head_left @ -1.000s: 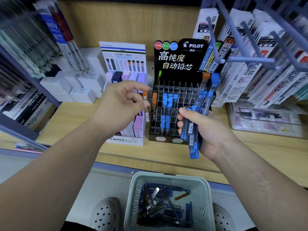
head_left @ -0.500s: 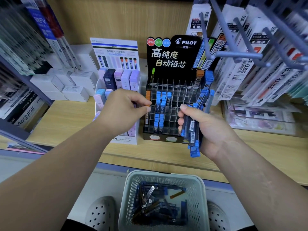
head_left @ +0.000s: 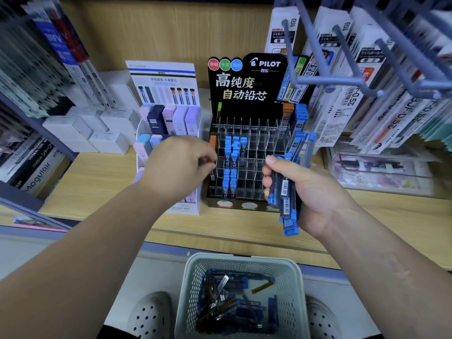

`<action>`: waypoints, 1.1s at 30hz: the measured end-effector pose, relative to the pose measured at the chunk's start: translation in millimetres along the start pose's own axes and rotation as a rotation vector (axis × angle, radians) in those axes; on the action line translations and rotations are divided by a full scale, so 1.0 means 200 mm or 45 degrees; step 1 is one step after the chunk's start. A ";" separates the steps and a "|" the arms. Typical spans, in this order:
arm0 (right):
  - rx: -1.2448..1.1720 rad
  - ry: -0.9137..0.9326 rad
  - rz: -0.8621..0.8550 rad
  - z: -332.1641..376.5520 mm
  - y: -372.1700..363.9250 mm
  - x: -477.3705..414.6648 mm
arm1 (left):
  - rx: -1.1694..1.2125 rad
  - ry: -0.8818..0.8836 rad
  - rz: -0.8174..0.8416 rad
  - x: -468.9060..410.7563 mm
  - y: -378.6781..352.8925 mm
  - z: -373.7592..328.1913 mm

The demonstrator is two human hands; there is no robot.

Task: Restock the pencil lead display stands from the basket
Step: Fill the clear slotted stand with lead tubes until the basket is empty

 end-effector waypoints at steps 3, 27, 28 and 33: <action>0.001 -0.004 -0.005 0.00 0.01 0.00 | -0.145 -0.182 -0.006 0.01 -0.03 -0.03; 0.030 -0.058 0.091 -0.03 -0.05 0.03 | 0.181 0.168 -0.109 -0.01 0.03 -0.10; 0.000 -0.046 0.081 -0.03 -0.05 0.03 | 0.391 0.291 -0.072 -0.01 0.02 -0.12; -0.120 0.010 -0.122 -0.01 0.00 0.00 | 1.026 0.634 0.337 0.07 -0.12 -0.28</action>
Point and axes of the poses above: each hand's wrist, its own x-axis away from the middle knuckle, its own y-axis out of the back of the hand, z = x × y, the point moved 7 cm from there along -x, towards the middle knuckle, and after that the axes turned 5 degrees about -z, right-handed, at the moved point
